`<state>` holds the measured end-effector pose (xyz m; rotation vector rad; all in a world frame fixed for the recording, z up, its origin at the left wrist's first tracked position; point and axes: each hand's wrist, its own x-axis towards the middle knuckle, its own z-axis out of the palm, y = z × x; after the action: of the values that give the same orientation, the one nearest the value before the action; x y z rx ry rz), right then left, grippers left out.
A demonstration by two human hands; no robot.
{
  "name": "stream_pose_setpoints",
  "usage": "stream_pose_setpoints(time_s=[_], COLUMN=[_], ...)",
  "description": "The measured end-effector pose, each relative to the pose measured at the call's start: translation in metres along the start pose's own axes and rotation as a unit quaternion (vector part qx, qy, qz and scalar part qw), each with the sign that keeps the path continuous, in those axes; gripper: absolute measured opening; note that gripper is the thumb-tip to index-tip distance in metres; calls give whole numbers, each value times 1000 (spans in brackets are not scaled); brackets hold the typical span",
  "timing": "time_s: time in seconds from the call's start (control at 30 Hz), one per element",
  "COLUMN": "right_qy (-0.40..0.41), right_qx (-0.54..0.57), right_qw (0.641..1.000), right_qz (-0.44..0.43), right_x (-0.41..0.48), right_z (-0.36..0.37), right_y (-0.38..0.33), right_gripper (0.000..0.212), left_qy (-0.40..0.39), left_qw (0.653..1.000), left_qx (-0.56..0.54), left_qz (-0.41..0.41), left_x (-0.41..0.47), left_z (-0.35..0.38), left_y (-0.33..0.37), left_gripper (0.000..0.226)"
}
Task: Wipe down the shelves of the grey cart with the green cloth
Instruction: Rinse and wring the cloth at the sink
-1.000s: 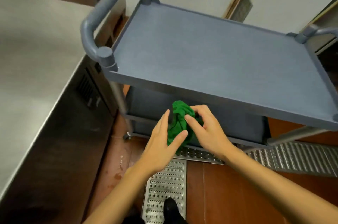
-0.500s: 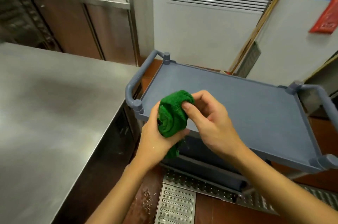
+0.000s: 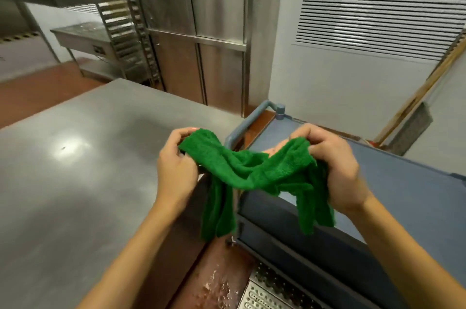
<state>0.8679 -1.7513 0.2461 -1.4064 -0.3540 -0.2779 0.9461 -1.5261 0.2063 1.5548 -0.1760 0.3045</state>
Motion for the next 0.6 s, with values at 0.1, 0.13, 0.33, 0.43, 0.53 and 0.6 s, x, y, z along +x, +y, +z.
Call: stream_pose_setpoints(time_s=[0.1,0.13,0.33,0.43,0.53,0.6], right_qy=[-72,-113,-239,-252,-240,-231], right_qx=[-66,-76,-139,-171,-183,-201], right_qw=[994,987,950,950,950,946], right_qz=[55,85,145,64,84,108], right_x=[-23,-31,-48,-52,-70,-85], right_z=[14,25,122,199,263,299], right_y=[34,45,78,78,82,88], right_gripper=[24,25,91,108,75,35], left_qy=[29,44,62,96,160,196], left_qw=[999,998,994,991,983,977], left_qx=[-32,-31,70,79,82,82], left_qz=[-22,-20,57,58,45,22], left_x=[-9,-15,-61,-89,-115,-135], left_z=[-27,-40,-101,-145,-206,-250], left_y=[33,45,89,101,116,126], left_gripper=[29,29,28,31,37,41])
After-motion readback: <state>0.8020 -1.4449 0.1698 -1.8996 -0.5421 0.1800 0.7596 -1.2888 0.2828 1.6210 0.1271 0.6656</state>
